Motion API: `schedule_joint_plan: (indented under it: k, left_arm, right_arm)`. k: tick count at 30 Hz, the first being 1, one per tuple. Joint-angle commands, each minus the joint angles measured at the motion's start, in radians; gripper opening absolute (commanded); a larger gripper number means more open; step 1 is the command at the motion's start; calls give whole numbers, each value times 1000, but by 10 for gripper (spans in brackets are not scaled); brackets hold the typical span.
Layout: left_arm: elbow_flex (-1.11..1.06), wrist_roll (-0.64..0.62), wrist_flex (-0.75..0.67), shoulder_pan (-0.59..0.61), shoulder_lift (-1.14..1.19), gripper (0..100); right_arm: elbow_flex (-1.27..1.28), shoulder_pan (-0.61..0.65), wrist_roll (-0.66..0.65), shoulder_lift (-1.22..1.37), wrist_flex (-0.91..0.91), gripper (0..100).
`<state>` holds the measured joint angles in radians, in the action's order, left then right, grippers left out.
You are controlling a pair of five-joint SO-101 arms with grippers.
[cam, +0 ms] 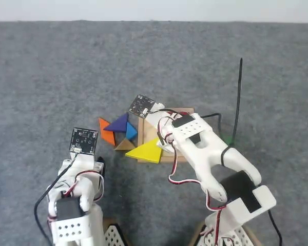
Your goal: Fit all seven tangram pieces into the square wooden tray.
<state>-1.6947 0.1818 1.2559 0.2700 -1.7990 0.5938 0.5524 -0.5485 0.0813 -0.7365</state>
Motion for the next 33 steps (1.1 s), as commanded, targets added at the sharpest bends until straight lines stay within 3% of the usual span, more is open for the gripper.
schedule_joint_plan:
  k: [1,12,20,28,33]
  left_arm:
    - [10,-6,8,2,-15,148]
    - [10,-6,8,2,-15,148]
    - [10,-6,8,2,-15,148]
    - [10,-6,8,2,-15,148]
    - [10,-6,8,2,-15,148]
  right_arm:
    - [-37,35,3,-31,19,257]
    - [-97,85,35,-47,18,256]
    - [-164,41,91,-59,-15,256]
    - [80,162,118,-400,-102,256]
    - [127,200,118,-374,-93,256]
